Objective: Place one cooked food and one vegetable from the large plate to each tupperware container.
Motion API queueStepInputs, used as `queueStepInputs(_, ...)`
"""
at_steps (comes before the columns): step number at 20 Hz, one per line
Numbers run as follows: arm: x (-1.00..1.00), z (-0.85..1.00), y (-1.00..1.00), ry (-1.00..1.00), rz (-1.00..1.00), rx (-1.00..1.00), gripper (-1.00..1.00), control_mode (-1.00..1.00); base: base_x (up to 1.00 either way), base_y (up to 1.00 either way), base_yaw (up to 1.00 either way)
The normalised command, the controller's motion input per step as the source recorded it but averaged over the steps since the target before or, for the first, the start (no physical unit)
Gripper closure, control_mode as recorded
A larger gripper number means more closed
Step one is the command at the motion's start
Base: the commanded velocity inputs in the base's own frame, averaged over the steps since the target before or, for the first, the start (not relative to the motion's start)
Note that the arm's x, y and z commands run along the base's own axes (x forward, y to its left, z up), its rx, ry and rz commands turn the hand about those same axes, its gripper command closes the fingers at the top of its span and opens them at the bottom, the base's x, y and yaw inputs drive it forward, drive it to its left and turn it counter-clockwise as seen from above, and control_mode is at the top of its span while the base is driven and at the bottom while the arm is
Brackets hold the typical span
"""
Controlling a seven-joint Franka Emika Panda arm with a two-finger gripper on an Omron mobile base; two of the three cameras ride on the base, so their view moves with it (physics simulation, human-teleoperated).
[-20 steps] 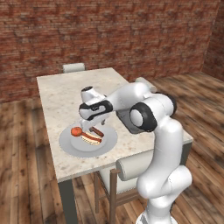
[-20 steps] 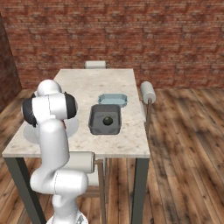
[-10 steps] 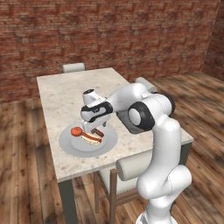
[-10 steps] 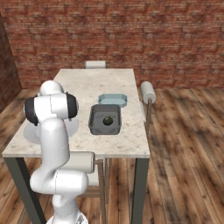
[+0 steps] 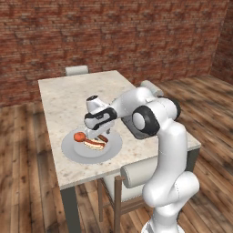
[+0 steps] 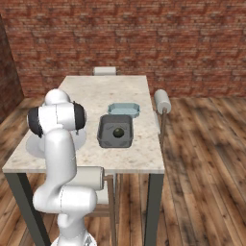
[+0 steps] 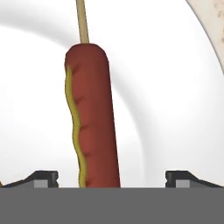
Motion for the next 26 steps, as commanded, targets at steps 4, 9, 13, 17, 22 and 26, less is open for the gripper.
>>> queueStepInputs(4,0.00,-0.06,0.00,0.00,0.01,0.00,1.00,-1.00,0.00,0.00,0.00)
queueStepInputs(9,0.00,-0.09,-0.01,0.00,0.01,0.01,1.00,-1.00,0.00,0.00,0.00)
queueStepInputs(13,0.00,0.06,-0.06,0.04,0.00,0.00,1.00,-1.00,0.00,0.00,0.00)
queueStepInputs(17,-0.21,0.87,-0.28,0.01,0.00,0.00,1.00,-1.00,0.00,0.00,0.00)
queueStepInputs(22,-0.35,1.00,-0.79,-0.02,-0.07,0.01,1.00,-1.00,0.00,0.00,0.00)
queueStepInputs(26,-0.17,0.72,-1.00,0.00,-0.30,0.10,1.00,-1.00,0.00,0.00,0.00)
